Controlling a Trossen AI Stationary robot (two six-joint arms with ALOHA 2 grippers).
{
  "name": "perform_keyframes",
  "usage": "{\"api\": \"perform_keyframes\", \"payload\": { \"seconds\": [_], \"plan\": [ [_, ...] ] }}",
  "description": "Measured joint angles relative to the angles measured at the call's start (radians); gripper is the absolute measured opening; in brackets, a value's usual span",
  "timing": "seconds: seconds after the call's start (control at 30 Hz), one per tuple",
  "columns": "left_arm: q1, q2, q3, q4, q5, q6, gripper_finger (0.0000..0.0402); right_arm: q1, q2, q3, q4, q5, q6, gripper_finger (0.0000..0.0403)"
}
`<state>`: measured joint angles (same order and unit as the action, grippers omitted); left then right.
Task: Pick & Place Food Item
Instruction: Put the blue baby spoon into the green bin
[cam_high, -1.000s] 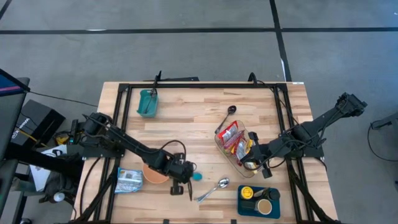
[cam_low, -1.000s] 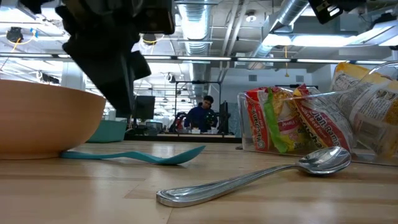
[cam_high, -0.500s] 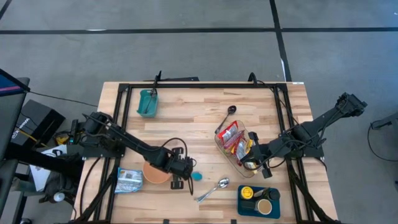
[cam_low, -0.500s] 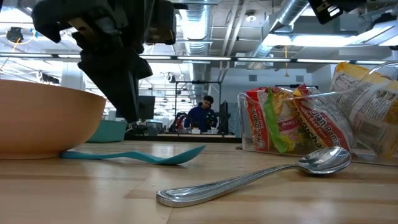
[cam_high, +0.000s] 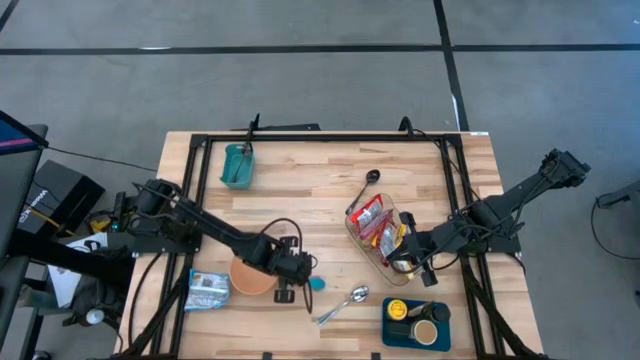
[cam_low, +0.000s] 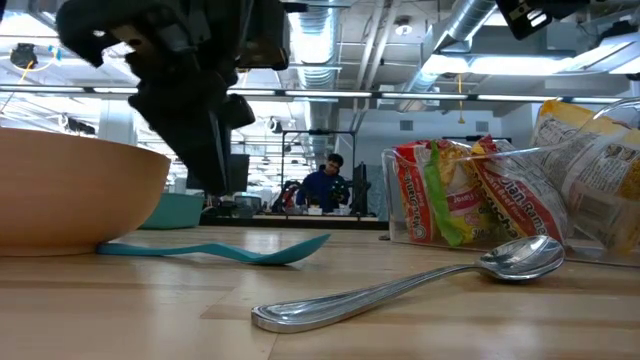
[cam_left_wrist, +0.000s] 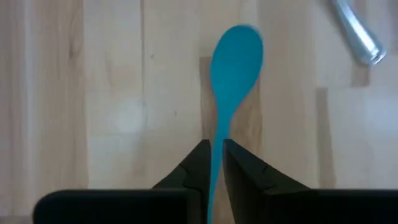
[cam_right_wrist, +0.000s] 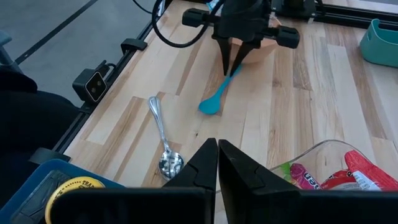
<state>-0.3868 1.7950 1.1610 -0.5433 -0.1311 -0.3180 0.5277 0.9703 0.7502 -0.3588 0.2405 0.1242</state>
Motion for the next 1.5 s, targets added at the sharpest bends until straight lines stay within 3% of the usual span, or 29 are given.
{"api": "perform_keyframes", "payload": {
  "seconds": [0.23, 0.57, 0.8, 1.17, 1.5],
  "plan": [
    [0.009, 0.000, 0.036, 0.064, 0.010, 0.000, 0.0055, 0.000, 0.000, 0.000, 0.000, 0.000, 0.000, 0.0008],
    [0.009, -0.002, 0.163, 0.049, 0.014, 0.050, 0.0013, 0.000, 0.000, 0.000, 0.000, 0.000, -0.001, 0.0008],
    [0.008, 0.045, 0.182, 0.040, 0.025, 0.052, 0.0001, 0.000, 0.000, 0.000, 0.000, 0.000, -0.004, 0.0008],
    [0.010, 0.169, 0.182, -0.182, 0.058, 0.044, 0.0001, 0.000, 0.000, 0.000, -0.001, 0.000, -0.003, 0.0008],
    [0.013, 0.169, 0.181, -0.175, 0.058, 0.041, 0.0004, 0.000, 0.000, 0.000, -0.003, 0.000, 0.000, 0.0008]
  ]
}}
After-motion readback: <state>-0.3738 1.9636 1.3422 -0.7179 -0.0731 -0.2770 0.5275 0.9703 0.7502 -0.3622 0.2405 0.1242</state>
